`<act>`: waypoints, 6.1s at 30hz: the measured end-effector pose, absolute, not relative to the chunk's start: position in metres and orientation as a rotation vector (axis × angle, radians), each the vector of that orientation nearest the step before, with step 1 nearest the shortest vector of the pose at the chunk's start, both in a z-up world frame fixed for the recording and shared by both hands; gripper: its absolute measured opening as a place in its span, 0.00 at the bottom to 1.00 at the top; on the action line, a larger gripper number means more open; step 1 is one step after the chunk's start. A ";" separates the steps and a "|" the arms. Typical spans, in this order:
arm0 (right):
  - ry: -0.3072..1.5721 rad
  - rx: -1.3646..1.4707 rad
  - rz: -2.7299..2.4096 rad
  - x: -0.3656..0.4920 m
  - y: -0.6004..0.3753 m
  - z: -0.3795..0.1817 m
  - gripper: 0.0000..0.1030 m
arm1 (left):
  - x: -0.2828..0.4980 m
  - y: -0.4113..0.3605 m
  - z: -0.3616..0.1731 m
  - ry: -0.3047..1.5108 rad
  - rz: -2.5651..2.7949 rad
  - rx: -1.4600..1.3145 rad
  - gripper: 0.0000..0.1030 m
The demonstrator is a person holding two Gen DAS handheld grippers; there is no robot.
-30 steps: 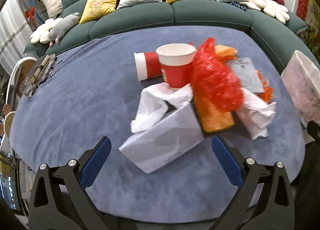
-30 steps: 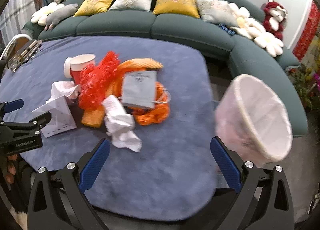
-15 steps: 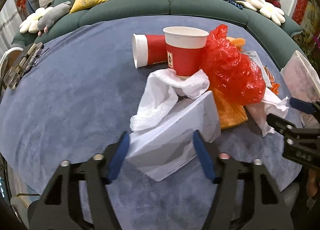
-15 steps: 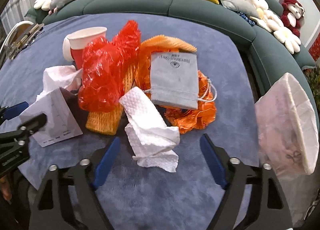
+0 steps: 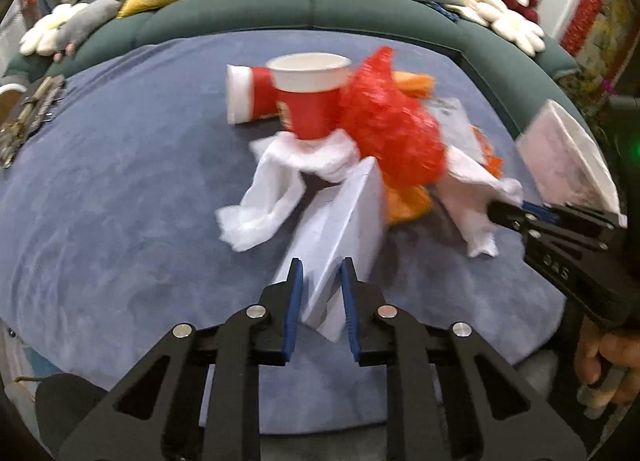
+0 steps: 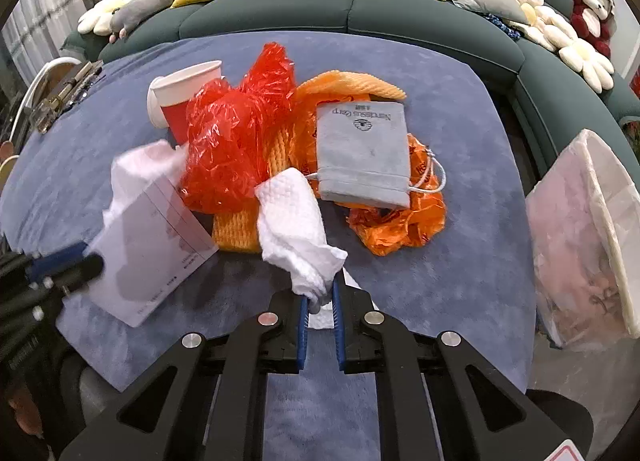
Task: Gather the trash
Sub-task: 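Grasp the white paper box with the left tool while the right tool grasps a white tissue, then carry the box and tissue to the wastebasket with both tools, then open both tools to drop the box and tissue into the wastebasket, then grasp the white tissue with the left tool while the right tool grasps the grey pouch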
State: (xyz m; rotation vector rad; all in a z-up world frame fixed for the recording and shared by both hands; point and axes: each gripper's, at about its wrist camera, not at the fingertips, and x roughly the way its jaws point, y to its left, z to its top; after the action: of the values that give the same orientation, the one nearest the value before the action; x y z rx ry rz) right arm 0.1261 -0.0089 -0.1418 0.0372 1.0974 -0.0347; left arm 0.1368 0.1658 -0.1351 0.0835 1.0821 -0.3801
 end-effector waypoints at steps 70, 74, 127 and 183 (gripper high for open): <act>0.748 0.328 -0.543 0.005 -0.367 -0.014 0.08 | 0.113 -0.273 -0.045 0.987 -0.792 0.146 0.38; 0.751 0.328 -0.540 0.009 -0.371 -0.015 0.08 | 0.118 -0.270 -0.044 0.981 -0.760 0.126 0.56; 0.865 0.128 -0.185 0.101 -0.081 -0.040 0.64 | 0.162 0.122 -0.094 1.026 -0.183 -0.098 0.78; 1.022 0.180 -0.110 0.170 -0.057 -0.112 0.06 | 0.190 0.131 -0.120 1.128 -0.263 -0.122 0.09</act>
State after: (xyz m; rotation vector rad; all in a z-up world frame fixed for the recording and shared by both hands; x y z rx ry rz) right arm 0.1704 -0.0575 -0.1115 0.1798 1.0225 -0.1104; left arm 0.1902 0.1313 -0.1198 -0.1224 1.1279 -0.2625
